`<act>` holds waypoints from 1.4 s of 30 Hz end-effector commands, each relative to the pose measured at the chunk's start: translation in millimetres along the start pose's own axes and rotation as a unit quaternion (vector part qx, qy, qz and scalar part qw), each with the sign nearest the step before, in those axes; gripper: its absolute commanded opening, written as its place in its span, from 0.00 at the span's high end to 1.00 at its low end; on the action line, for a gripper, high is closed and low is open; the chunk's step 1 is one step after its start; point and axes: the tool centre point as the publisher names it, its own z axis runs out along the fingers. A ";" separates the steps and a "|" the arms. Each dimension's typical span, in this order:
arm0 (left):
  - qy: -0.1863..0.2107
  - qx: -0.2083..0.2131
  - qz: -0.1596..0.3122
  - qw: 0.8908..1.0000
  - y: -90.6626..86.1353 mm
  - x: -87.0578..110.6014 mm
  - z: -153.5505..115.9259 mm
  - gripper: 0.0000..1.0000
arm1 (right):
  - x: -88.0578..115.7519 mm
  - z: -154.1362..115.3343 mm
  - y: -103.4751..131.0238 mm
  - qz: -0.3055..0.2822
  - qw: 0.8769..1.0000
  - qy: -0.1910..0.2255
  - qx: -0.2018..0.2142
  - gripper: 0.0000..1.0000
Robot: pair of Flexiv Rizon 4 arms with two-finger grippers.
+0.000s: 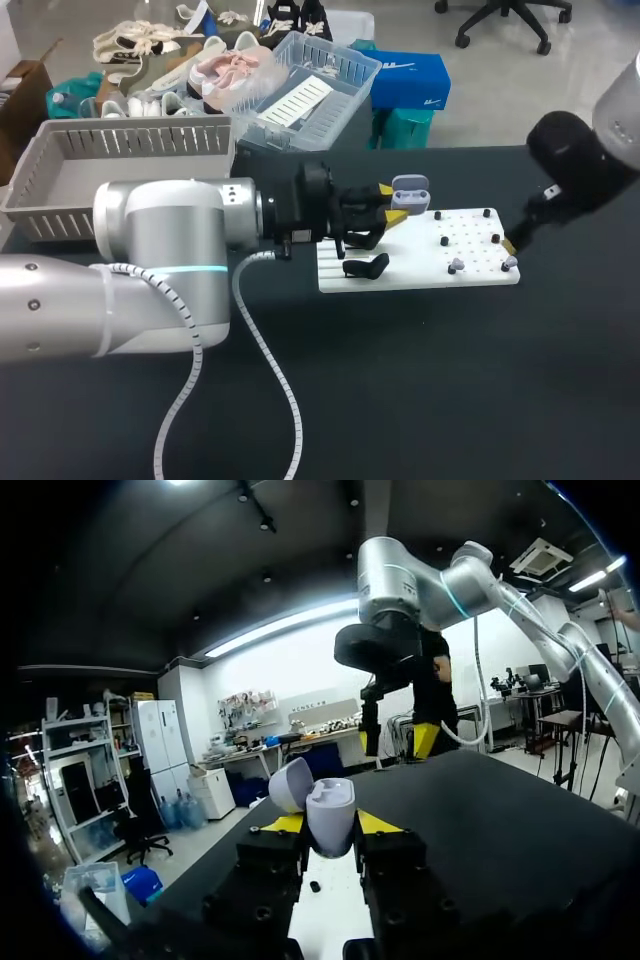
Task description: Pick up each earbud case from the left stands, insert the matching earbuds, close the lid, and place the case in the box.
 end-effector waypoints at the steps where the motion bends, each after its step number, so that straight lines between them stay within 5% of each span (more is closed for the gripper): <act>1: -0.001 -0.002 0.001 1.000 -0.4 0.8 0.5 1.00 | 6.3 4.0 -2.5 -0.003 0.997 -0.004 0.077 0.00; 14: -0.001 -0.002 0.001 1.000 -0.4 0.8 0.5 1.00 | 9.9 46.9 -27.1 -0.019 0.997 0.009 0.069 0.00; 37: -0.001 -0.002 0.001 1.000 -0.4 0.8 0.5 1.00 | 10.2 107.5 -29.2 0.013 0.999 0.008 0.041 0.00; 42: -0.001 -0.002 0.001 1.000 -0.4 0.8 0.5 1.00 | 10.2 110.1 -29.8 0.017 0.999 0.007 0.039 0.15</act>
